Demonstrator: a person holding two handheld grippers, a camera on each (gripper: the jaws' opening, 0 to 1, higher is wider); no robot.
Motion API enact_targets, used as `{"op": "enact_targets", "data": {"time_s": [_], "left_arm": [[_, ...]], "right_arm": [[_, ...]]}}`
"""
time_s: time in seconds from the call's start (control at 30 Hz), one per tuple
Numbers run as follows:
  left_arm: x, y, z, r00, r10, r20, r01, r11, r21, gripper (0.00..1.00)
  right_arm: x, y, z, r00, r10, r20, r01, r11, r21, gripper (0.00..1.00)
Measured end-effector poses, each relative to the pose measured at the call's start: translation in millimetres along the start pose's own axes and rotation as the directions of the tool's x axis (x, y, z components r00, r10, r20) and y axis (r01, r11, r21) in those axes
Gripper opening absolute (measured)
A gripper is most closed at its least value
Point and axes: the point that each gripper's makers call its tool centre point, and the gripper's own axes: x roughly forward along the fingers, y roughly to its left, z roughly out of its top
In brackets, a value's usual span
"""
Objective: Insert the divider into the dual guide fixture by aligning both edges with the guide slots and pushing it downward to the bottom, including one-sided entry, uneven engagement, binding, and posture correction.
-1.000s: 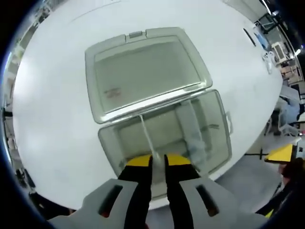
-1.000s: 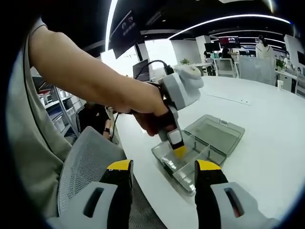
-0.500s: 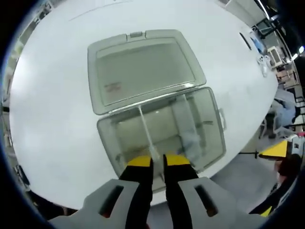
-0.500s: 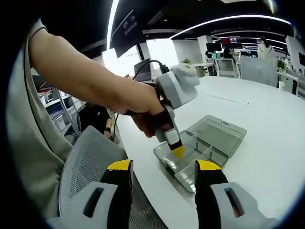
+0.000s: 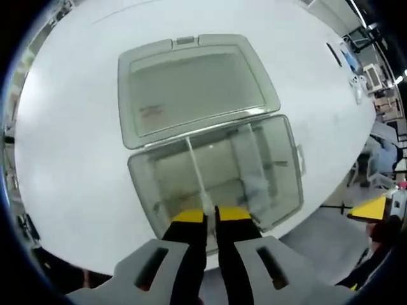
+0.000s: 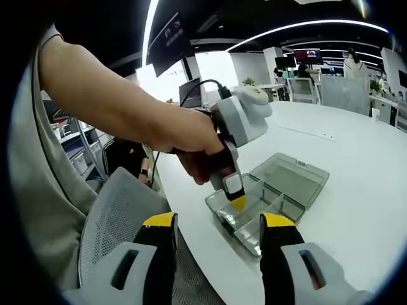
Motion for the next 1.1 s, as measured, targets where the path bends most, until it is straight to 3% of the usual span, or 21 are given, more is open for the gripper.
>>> {"op": "enact_targets", "data": {"time_s": [0.27, 1.1], "left_arm": [[5.1, 0.6, -1.9, 0.999, 0.048, -0.018, -0.048, 0.999, 0.021, 0.0], [9.3, 2.4, -3.1, 0.997, 0.071, -0.033, -0.07, 0.997, 0.031, 0.01]], "right_arm": [[-0.9, -0.6, -1.9, 1.0, -0.003, -0.004, 0.003, 1.0, 0.003, 0.48], [0.0, 0.5, -2.4, 1.0, 0.001, -0.014, -0.001, 1.0, -0.001, 0.48]]}}
